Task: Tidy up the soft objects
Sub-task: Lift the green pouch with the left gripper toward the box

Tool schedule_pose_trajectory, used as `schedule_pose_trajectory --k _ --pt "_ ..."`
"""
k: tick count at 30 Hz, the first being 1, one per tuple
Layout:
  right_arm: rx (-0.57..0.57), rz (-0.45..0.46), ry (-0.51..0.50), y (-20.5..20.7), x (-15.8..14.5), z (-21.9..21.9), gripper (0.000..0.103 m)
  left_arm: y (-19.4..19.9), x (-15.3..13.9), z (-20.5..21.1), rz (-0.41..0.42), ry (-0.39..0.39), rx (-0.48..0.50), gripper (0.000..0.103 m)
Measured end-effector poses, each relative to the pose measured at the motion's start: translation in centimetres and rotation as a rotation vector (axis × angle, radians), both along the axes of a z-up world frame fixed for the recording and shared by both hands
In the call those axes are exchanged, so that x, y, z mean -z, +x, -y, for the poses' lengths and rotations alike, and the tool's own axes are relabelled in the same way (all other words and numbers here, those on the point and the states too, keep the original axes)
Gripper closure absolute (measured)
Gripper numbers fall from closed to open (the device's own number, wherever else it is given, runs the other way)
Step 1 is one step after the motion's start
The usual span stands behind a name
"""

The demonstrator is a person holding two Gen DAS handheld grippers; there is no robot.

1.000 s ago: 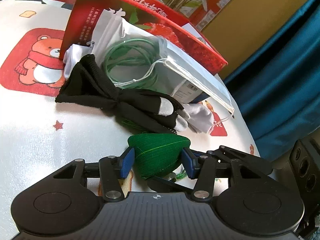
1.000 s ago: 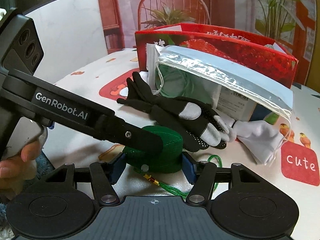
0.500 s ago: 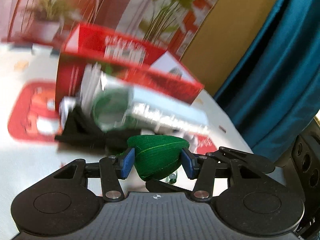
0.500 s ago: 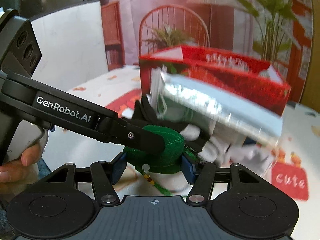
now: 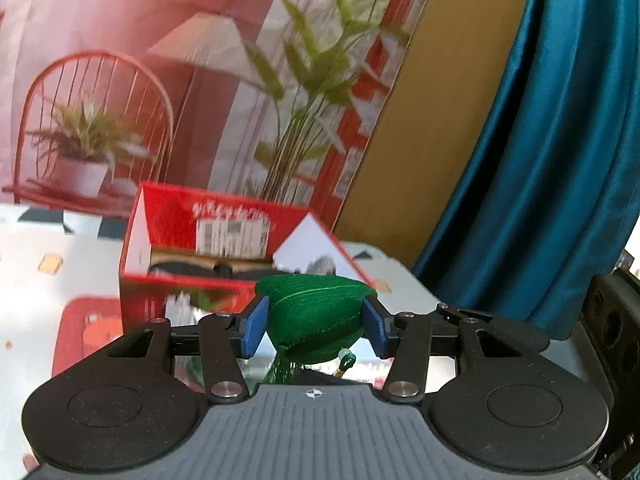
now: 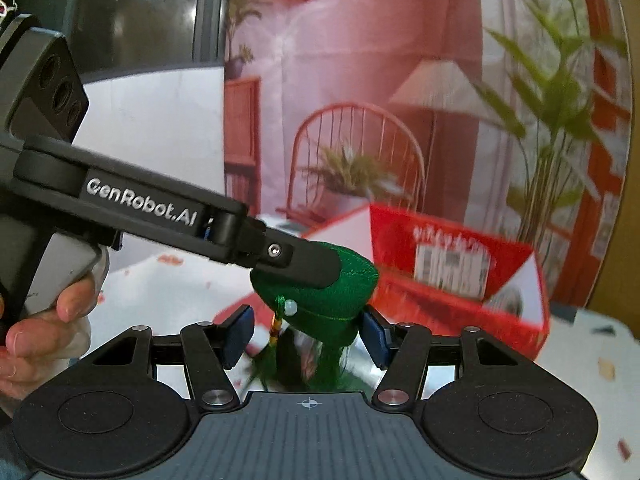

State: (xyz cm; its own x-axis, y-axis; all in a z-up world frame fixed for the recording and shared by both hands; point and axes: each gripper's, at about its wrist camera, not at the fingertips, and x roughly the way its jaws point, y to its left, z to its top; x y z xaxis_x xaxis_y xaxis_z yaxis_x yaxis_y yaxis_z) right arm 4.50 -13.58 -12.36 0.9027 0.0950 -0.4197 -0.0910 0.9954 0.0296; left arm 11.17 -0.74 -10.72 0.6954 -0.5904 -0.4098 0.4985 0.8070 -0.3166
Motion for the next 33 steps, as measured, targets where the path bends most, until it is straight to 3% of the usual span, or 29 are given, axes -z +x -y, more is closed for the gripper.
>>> schedule_pose_trajectory --k 16,23,27,33 --pt "-0.012 0.125 -0.08 6.4 -6.7 4.2 0.049 7.1 -5.7 0.9 0.052 -0.086 -0.029 0.05" --pt "-0.012 0.171 -0.092 10.3 -8.4 6.9 0.049 11.0 -7.4 2.5 0.101 -0.048 -0.04 0.05" --pt "-0.012 0.159 -0.094 12.5 -8.1 8.5 0.049 13.6 -6.5 3.0 0.058 -0.06 -0.038 0.05" --pt "-0.01 0.071 -0.074 15.4 -4.4 10.4 0.049 16.9 -2.6 4.1 -0.054 -0.015 -0.042 0.05"
